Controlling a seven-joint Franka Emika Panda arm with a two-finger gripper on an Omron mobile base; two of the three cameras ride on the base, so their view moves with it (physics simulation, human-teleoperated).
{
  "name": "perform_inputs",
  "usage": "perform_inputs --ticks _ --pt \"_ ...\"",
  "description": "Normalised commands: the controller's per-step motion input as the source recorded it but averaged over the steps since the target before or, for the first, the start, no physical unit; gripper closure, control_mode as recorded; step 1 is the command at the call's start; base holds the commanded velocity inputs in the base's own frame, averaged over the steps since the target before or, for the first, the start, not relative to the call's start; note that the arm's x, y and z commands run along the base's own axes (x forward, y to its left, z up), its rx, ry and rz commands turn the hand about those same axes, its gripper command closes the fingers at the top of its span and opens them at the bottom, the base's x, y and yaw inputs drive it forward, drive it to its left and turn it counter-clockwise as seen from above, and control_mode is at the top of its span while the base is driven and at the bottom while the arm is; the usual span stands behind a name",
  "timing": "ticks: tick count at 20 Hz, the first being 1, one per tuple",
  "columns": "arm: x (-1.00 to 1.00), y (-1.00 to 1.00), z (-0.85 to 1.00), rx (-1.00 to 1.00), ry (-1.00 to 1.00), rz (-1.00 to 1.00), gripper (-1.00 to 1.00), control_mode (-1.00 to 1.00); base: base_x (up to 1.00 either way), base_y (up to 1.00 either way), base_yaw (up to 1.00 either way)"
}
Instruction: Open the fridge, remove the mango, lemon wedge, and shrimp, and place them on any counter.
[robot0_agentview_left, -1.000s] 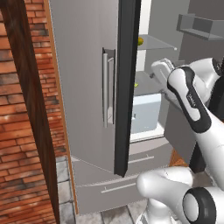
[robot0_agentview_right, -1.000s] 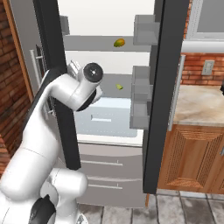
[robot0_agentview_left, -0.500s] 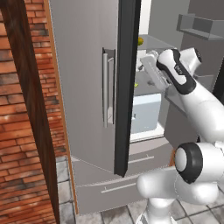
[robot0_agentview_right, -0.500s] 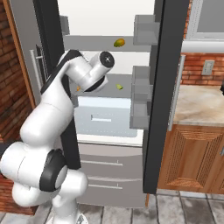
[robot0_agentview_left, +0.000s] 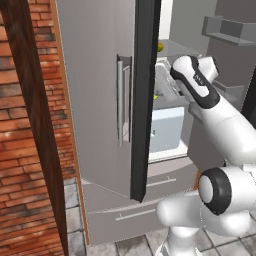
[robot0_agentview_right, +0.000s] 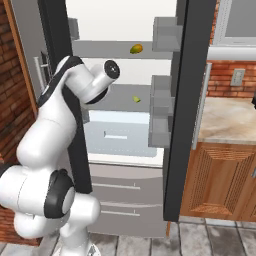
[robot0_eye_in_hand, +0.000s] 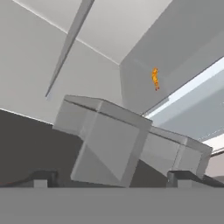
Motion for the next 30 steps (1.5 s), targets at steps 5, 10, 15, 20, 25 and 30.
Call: perform_inputs --ticks 5,10,15,20,25,30 --pt "-0.62 1.0 -0.04 -0.02 -0.21 0.18 -1.0 -1.0 0.0 0.0 0.0" --pt "-0.98 1.0 0.0 -0.09 -0.24 0.22 -1.0 -1.0 0.0 0.0 0.0" --pt "-0.71 1.0 0.06 -0.07 -0.1 0.2 -1.0 -1.0 0.0 0.0 0.0" --pt "-0.81 0.99 0.23 -0.05 -0.13 0.09 -1.0 -1.0 0.0 0.0 0.0" --pt "-0.85 0.62 0.56 0.0 -0.09 0.0 -1.0 -1.0 0.0 0.0 0.0" --pt "-0.67 0.47 0.57 0.0 -0.05 -0.04 -1.0 -1.0 0.0 0.0 0.0"
